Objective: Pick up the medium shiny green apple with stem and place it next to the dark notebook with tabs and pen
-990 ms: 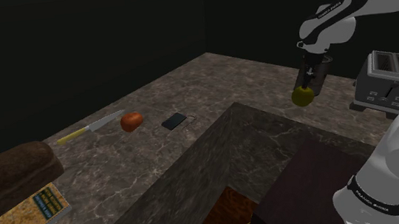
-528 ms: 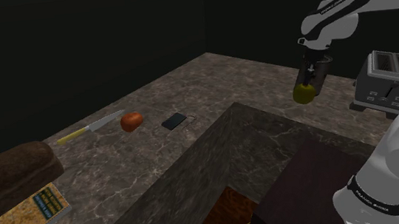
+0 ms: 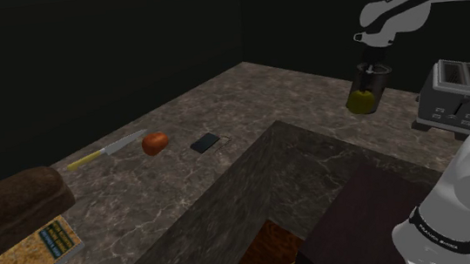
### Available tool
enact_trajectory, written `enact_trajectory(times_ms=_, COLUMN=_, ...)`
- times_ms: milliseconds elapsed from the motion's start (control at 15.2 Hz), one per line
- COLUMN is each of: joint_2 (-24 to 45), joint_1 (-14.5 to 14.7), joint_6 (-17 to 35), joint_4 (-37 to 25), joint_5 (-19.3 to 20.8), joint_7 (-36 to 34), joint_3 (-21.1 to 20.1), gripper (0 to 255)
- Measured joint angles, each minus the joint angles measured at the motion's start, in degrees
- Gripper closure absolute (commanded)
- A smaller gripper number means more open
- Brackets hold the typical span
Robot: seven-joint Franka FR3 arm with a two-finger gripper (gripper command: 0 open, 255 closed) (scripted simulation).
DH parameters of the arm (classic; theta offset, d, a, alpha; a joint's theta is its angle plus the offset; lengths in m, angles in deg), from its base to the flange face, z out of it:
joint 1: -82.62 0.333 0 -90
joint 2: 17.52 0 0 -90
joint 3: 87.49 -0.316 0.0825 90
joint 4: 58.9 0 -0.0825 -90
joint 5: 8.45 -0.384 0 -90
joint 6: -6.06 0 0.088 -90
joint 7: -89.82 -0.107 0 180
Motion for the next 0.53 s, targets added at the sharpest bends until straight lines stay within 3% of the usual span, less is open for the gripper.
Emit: enact_trajectory(times_ms=528, joint_2=-2.47, joint_1=-0.01, joint_6=-6.07, joint_4=-4.11, joint_5=1.40, joint_7=-1.40, joint_3=-0.98, gripper=255)
